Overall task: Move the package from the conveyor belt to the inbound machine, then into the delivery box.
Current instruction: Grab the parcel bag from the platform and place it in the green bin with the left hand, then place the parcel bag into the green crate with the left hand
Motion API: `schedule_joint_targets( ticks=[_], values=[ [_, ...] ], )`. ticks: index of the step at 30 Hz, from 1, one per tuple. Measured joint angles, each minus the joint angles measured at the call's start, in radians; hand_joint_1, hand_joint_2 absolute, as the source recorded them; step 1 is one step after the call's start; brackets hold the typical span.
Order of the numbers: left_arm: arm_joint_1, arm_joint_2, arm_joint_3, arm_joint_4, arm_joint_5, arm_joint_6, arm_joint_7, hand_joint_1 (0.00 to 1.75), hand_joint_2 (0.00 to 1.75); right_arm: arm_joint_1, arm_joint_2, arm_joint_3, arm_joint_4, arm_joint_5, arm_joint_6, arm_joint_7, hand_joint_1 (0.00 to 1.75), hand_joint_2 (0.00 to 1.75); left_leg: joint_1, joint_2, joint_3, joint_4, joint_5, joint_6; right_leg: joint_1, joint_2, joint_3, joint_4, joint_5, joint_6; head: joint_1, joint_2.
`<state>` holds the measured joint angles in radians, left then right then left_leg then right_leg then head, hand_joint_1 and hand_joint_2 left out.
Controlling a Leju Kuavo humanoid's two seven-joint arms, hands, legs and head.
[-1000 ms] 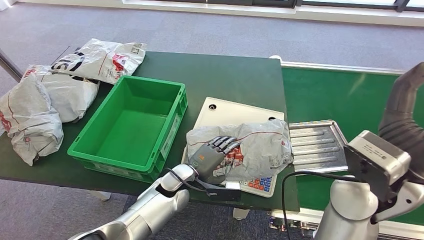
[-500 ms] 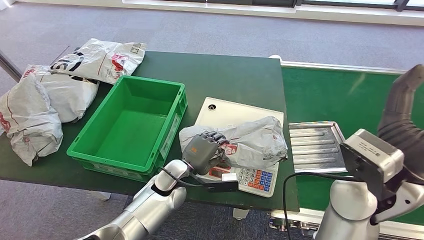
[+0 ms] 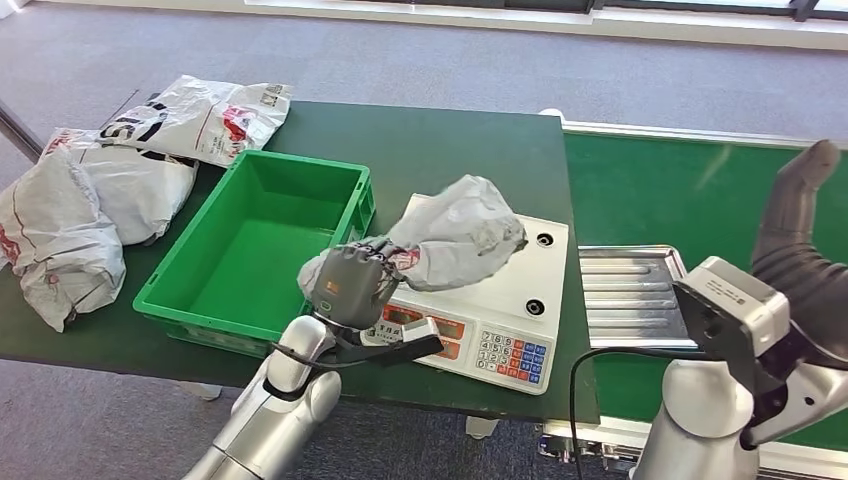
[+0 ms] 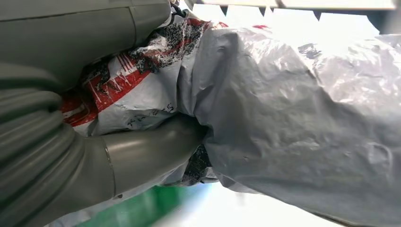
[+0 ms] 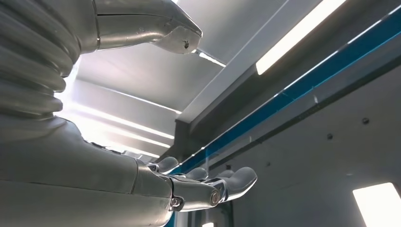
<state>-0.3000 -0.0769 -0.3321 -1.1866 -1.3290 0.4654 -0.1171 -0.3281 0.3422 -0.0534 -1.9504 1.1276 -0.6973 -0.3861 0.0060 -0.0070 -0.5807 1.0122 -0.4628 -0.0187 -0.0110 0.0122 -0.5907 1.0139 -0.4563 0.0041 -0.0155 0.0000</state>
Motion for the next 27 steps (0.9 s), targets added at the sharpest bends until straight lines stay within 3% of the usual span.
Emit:
schedule_joint_targets(
  ticks=[2,4,14,16,20,23,24,27],
  values=[
    [0.011,0.001,0.053,-0.046,-0.116,0.079,0.116,1.75,1.75,0.002,0.000,-0.002,0.000,0.007,0.000,0.007,0.00,1.75,0.000,0.000,0.000,0.000,0.000,0.000,0.000,0.000,0.000,0.000,0.000,0.000,0.000,0.000],
    [0.017,0.002,0.103,-0.078,-0.174,0.110,0.181,1.75,1.75,0.004,0.000,-0.002,0.000,0.009,0.000,0.009,0.00,1.75,0.000,0.000,0.000,0.000,0.000,0.000,0.000,0.000,0.000,0.000,0.000,0.000,0.000,0.000],
    [0.036,0.007,0.173,-0.136,-0.197,0.117,0.203,1.75,1.75,0.005,-0.001,-0.003,0.000,0.012,0.000,0.013,0.00,1.75,0.001,0.000,-0.001,0.000,0.000,0.000,0.000,0.000,0.000,0.000,0.000,0.000,0.000,0.000],
    [0.039,0.018,0.184,-0.139,-0.208,0.123,0.249,1.75,1.75,0.005,-0.001,-0.003,0.000,0.019,0.000,0.020,0.00,1.75,0.001,0.000,-0.001,0.000,0.000,0.000,0.001,0.000,0.000,0.000,0.000,0.000,0.000,0.000],
    [0.043,0.125,0.187,-0.145,-0.221,0.134,0.545,1.75,1.75,0.007,-0.001,0.001,0.000,0.036,0.000,0.042,0.00,1.75,0.002,0.003,0.000,0.000,0.000,-0.001,0.001,0.004,-0.002,0.000,0.001,-0.002,0.000,0.000],
    [0.043,0.206,0.167,-0.132,-0.221,0.129,0.666,1.75,1.75,0.009,-0.002,0.002,-0.001,0.034,0.000,0.043,0.00,1.75,0.003,0.001,-0.001,-0.001,0.001,-0.003,0.003,0.002,-0.003,0.000,0.000,-0.003,0.000,0.000],
    [0.043,0.221,0.161,-0.121,-0.221,0.129,0.677,1.69,1.75,0.009,-0.002,0.002,-0.001,0.033,0.000,0.043,0.00,1.75,0.003,0.000,-0.001,-0.001,0.002,-0.003,0.003,0.001,-0.002,0.000,0.000,-0.003,0.000,0.000],
    [0.044,0.247,0.153,-0.078,-0.222,0.129,0.683,0.38,1.75,0.009,-0.002,0.002,-0.002,0.033,0.000,0.043,0.00,1.75,0.003,0.000,-0.001,-0.001,0.002,-0.003,0.003,0.001,-0.003,0.000,0.000,-0.004,0.000,0.000]
  ],
)
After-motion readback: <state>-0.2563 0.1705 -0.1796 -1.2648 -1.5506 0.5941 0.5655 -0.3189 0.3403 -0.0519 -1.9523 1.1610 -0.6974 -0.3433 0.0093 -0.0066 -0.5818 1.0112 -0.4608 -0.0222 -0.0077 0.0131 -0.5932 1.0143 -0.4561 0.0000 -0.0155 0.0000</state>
